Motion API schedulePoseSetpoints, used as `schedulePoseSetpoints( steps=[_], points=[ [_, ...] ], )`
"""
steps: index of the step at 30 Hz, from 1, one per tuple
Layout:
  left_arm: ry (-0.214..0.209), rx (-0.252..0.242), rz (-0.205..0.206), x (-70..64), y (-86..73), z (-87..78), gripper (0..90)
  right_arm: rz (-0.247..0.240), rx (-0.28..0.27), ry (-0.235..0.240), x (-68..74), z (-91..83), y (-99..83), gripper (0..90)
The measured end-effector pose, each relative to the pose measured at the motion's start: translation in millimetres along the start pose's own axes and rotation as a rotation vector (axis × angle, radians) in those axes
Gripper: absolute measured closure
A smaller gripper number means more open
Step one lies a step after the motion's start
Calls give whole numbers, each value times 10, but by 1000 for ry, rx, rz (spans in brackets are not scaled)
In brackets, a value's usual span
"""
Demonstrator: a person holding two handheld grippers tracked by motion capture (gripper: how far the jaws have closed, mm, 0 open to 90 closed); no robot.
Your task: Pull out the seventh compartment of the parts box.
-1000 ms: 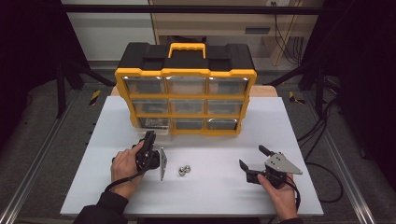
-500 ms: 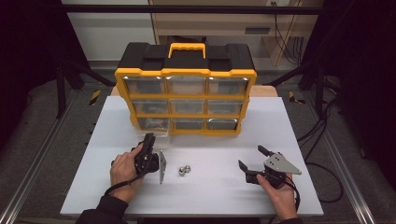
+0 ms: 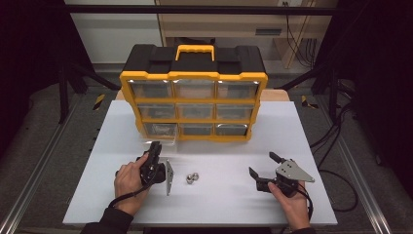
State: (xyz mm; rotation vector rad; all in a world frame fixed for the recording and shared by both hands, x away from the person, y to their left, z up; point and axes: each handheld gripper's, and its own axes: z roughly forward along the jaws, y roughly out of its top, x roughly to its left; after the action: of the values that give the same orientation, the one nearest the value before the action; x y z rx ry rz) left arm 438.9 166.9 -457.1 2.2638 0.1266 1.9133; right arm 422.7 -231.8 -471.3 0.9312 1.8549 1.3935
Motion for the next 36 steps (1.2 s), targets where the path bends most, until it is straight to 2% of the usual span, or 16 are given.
schedulePoseSetpoints(
  steps=[27, 30, 36],
  points=[
    [3, 4, 5, -48, 23, -104, 744, -5, 3, 3, 2, 1, 0, 88],
    [-1, 3, -2, -53, 15, -103, 738, -3, 2, 3, 0, -2, 1, 87],
    [-19, -5, -42, -47, -5, -99, 693, -3, 2, 4, 1, -2, 2, 86]
  ],
)
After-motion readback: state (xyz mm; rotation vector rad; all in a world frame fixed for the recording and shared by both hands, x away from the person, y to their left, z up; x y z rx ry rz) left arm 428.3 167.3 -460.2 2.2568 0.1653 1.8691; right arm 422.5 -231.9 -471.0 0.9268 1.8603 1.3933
